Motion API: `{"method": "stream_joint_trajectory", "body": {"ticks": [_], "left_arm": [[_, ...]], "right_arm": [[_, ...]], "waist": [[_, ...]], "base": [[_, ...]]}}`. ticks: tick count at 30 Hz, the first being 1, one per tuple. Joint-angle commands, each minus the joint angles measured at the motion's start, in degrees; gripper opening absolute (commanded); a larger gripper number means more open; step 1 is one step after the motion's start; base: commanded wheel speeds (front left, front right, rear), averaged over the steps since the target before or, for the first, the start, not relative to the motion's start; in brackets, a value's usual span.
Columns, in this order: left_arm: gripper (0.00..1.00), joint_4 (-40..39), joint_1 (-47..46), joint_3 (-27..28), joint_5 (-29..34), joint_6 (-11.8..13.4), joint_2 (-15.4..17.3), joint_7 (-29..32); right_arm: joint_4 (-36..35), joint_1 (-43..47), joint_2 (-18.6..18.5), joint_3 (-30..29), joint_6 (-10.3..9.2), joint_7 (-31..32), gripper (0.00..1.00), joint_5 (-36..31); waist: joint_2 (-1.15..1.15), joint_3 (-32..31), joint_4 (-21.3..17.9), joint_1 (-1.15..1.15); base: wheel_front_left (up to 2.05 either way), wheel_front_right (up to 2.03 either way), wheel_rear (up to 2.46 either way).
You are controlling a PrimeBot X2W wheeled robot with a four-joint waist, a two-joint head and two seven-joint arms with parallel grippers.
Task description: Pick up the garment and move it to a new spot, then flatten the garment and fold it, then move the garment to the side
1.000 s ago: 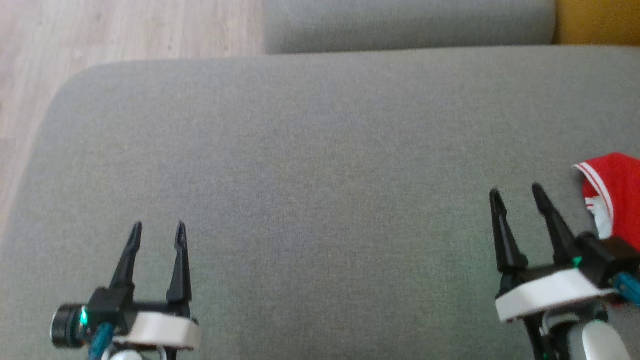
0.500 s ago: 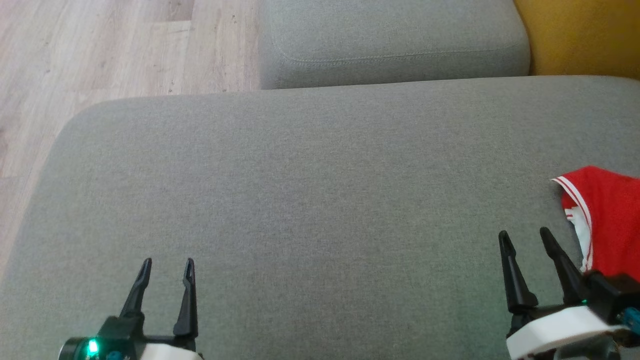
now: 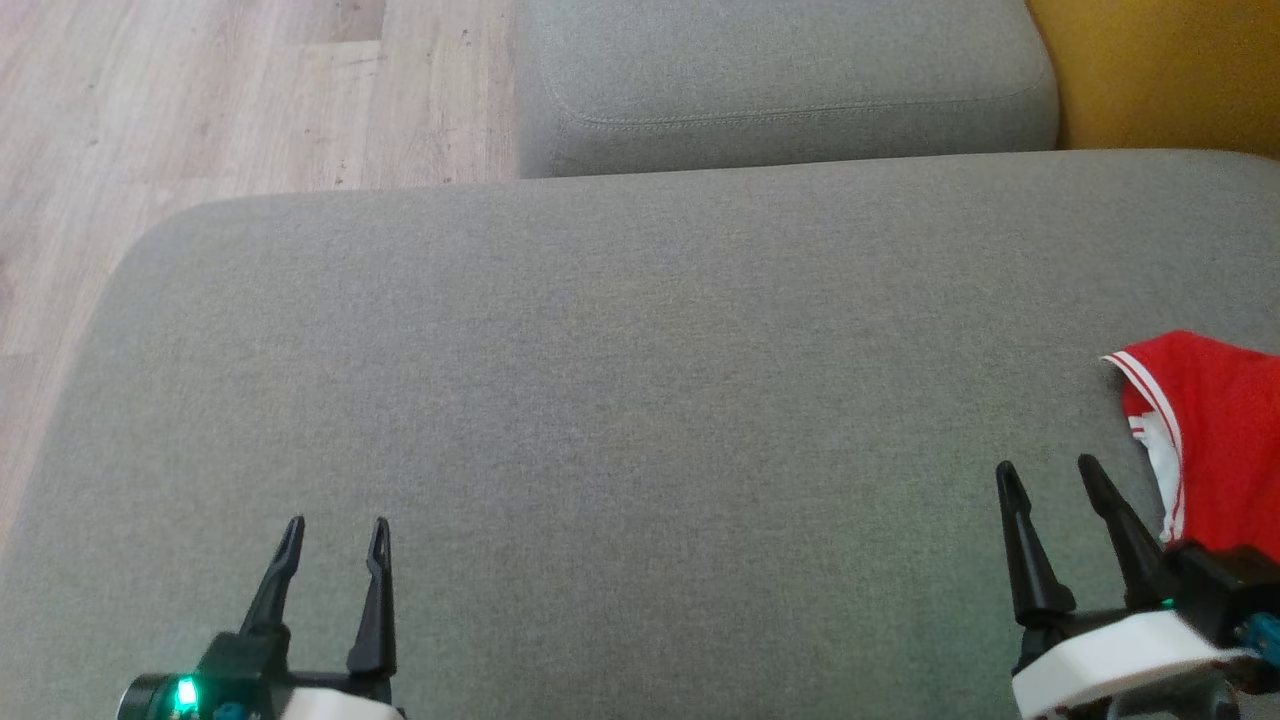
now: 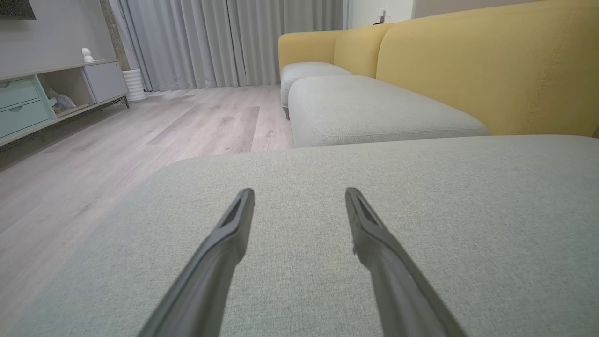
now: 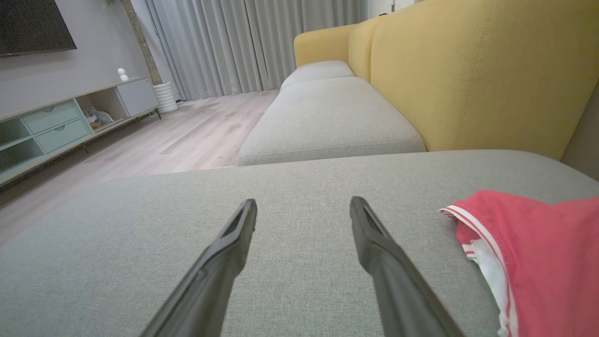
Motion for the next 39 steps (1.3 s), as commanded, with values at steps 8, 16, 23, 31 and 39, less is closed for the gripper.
{"method": "stream_joint_trajectory", "body": {"ticks": [8,16,23,31,39], "left_arm": [[0.0,2.8,0.3,0.2,-1.8,-0.4,-1.2,0.2],[0.0,3.2,-0.4,1.4,-6.1,-1.4,-1.8,0.9],[0.0,3.9,-1.2,2.6,-10.5,-2.5,-2.3,1.5],[0.0,4.5,-2.1,4.0,-15.4,-3.8,-3.0,2.3],[0.0,5.1,-3.0,5.5,-20.2,-5.0,-3.8,3.1]], "right_arm": [[3.7,0.0,-0.1,0.3,0.0,-0.2,0.0,2.3],[4.8,-1.2,-0.5,0.3,0.0,-0.3,0.0,7.3],[6.0,-2.3,-0.8,0.3,-0.01,-0.5,0.0,12.2],[7.2,-3.5,-1.0,0.3,-0.01,-0.6,0.0,17.8],[8.5,-4.7,-1.3,0.2,-0.01,-0.7,0.0,23.3]], "waist": [[0.0,0.1,-0.1,0.0],[0.0,0.1,-0.1,0.0],[0.0,0.2,-0.1,0.0],[0.0,0.2,-0.1,0.0],[0.0,0.2,-0.1,0.0]], "base": [[0.0,0.0,0.0],[0.0,0.0,0.0],[0.0,0.0,0.0],[0.0,0.0,0.0],[0.0,0.0,0.0]]}}
